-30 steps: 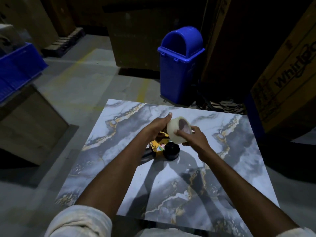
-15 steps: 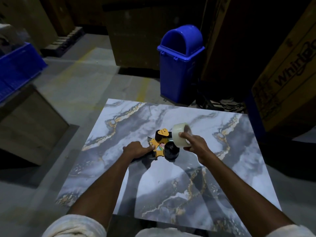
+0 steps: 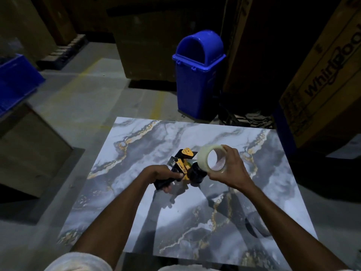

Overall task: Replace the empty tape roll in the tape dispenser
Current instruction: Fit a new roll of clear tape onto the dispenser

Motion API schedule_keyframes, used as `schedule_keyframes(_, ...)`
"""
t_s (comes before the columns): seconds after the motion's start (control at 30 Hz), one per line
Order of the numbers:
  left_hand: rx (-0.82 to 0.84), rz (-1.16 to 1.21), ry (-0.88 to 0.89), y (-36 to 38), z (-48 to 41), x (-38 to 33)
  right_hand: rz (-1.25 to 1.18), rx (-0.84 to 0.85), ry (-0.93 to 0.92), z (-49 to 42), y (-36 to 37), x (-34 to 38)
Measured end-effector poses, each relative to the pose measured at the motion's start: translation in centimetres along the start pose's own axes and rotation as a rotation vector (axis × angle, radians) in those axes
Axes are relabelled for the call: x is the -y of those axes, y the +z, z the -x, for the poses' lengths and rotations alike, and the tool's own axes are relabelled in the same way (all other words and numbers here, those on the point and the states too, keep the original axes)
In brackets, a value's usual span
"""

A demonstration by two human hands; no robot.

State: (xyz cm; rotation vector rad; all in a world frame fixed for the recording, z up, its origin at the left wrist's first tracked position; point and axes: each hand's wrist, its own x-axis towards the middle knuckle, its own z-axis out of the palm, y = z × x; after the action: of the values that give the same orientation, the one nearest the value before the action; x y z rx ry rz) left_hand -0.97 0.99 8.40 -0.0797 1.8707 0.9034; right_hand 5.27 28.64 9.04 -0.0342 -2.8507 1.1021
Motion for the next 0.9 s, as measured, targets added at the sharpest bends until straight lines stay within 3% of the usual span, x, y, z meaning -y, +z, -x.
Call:
schedule_keyframes(0.17,-0.161,0.015,0.197,1.1,0.5,-0.3,0.263,0.157,-0.144,-1.1,-2.1,-1.4)
schedule_keyframes(0.33,-0.305,0.017,0.298,2.0,0.5,-0.2,0.315,0.277,-0.293,-2.9,-3.3,-1.3)
schedule_keyframes(0.67,-0.486,-0.027,0.426,4.0,1.2,0.1,0.312,0.346,-0.335,-5.1,-3.9,-0.5)
schedule_keyframes(0.9,-0.497,0.09,0.417,4.2,1.2,0.0,0.254,0.258,-0.323,-5.0,-3.0,-0.3)
